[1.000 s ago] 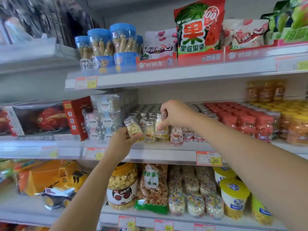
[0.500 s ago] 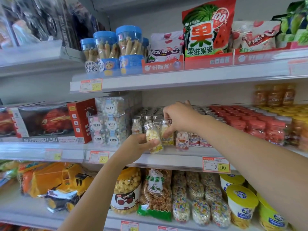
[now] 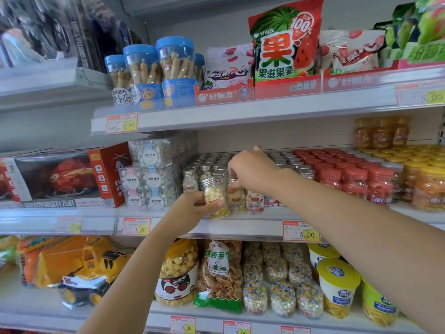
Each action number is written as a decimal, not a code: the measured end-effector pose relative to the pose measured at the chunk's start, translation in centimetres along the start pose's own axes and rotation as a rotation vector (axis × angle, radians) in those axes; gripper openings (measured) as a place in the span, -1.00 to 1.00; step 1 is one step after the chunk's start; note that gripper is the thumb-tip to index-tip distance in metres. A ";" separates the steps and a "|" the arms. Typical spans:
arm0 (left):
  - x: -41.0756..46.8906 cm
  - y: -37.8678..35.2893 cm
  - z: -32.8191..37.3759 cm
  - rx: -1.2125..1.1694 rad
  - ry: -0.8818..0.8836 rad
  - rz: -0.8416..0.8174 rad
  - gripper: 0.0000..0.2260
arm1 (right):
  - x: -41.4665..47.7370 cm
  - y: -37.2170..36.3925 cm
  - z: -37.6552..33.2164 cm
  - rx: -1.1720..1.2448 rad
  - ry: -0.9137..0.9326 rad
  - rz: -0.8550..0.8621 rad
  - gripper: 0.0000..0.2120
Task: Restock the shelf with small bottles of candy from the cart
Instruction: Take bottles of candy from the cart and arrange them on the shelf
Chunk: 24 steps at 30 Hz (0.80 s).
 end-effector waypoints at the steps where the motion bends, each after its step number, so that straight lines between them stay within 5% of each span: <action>1: 0.0 0.0 0.1 0.000 -0.002 -0.002 -0.65 | -0.1 -0.1 0.1 0.027 -0.007 0.019 -0.67; 6: 0.0 0.1 -0.6 0.034 0.040 -0.015 -0.73 | -0.7 -0.1 0.3 0.060 -0.003 0.060 -0.66; 10: -0.4 0.1 -0.8 0.045 0.057 0.133 -0.32 | -1.7 1.2 0.4 0.402 -0.072 0.212 -0.71; 13: -0.7 0.2 0.7 0.122 -0.015 0.264 -0.61 | -3.3 2.5 -0.5 0.847 -0.068 0.094 -0.65; 15: -0.8 0.2 1.9 0.180 -0.108 0.325 -0.76 | -4.2 2.3 -0.9 0.934 -0.066 0.002 -0.62; 21: 0.7 0.2 2.2 0.022 -0.210 0.342 -0.74 | -3.8 1.6 0.4 1.061 -0.151 0.088 -0.78; 24: 2.1 0.1 0.2 -0.021 -0.149 0.438 -0.84 | -1.2 1.2 3.3 1.162 -0.406 0.134 -0.72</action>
Point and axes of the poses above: each hand's wrist, its own x-axis towards the middle knuckle, its own y-axis out of the back of the hand, z = x × y, the point moved 1 cm from there along x, towards the middle knuckle, and after that the axes turned 2 degrees about x, right-handed, at the moved point
